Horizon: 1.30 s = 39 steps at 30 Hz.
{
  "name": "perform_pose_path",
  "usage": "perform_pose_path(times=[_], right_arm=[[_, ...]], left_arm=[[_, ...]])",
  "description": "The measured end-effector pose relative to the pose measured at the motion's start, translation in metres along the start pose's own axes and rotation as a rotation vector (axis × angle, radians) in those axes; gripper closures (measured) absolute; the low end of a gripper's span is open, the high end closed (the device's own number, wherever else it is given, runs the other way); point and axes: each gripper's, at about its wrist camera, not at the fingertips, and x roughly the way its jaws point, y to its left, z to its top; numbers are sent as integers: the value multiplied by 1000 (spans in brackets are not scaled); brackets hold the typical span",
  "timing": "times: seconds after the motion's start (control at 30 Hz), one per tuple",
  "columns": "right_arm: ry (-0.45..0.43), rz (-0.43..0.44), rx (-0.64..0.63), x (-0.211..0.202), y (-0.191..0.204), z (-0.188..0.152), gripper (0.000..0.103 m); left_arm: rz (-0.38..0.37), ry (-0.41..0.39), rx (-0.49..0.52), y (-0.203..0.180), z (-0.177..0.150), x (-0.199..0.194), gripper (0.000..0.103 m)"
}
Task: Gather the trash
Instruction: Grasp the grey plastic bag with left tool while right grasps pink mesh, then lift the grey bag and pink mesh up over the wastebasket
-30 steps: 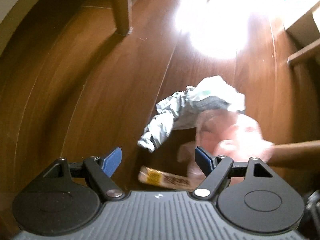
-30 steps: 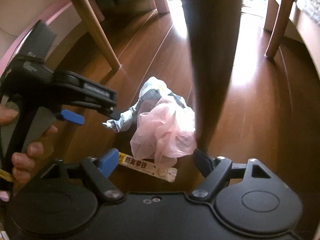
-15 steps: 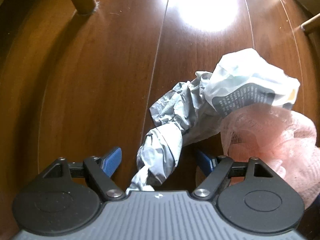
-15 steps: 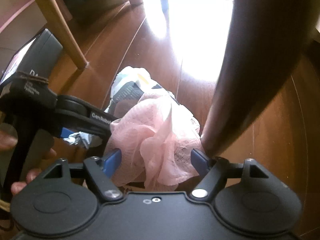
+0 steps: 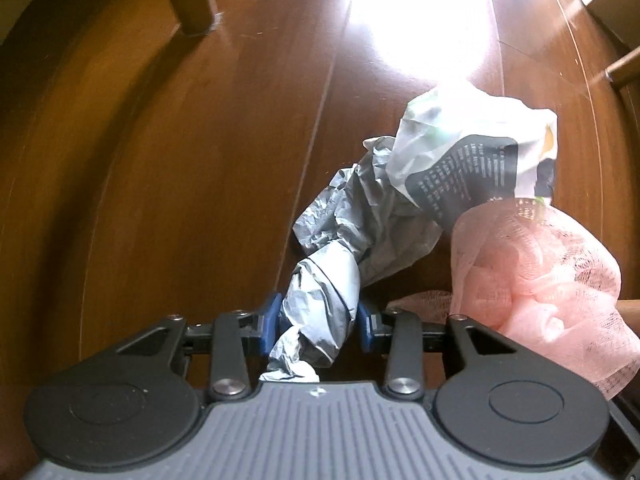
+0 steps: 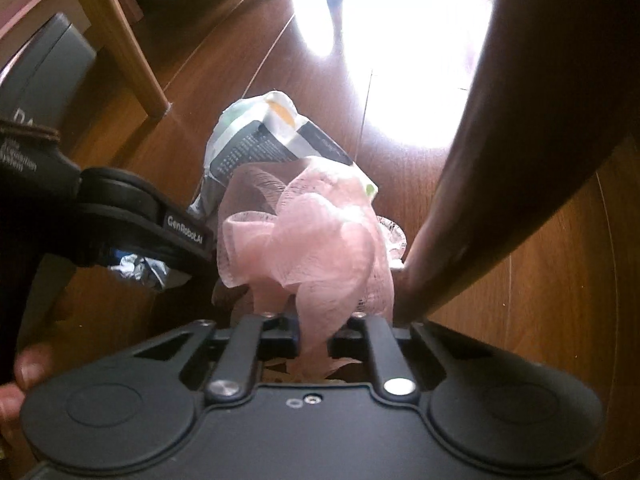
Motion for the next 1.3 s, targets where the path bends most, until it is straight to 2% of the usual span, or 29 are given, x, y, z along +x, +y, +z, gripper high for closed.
perform_pose_path(times=[0.13,0.37,0.6,0.87,1.03,1.3], right_arm=[[-2,29,19,-20,-5,-4,96],[12,66,16,-73,-8,-15,97],[29,74,22,-157,-19,-9,97],[-21,101,-43,-300,-37,21,97],[-48,105,-76,-388,-47,47,97],[-138,132,-111,-527,-41,92,97]], left_arm=[[36,-18,-61,0,-9,-18,66],[70,9,-196,12,-39,-60,67],[84,66,-296,3,-78,-124,67],[65,75,-321,-26,-103,-253,67],[72,23,-243,-49,-103,-358,67],[26,-61,-164,-79,-104,-517,67]])
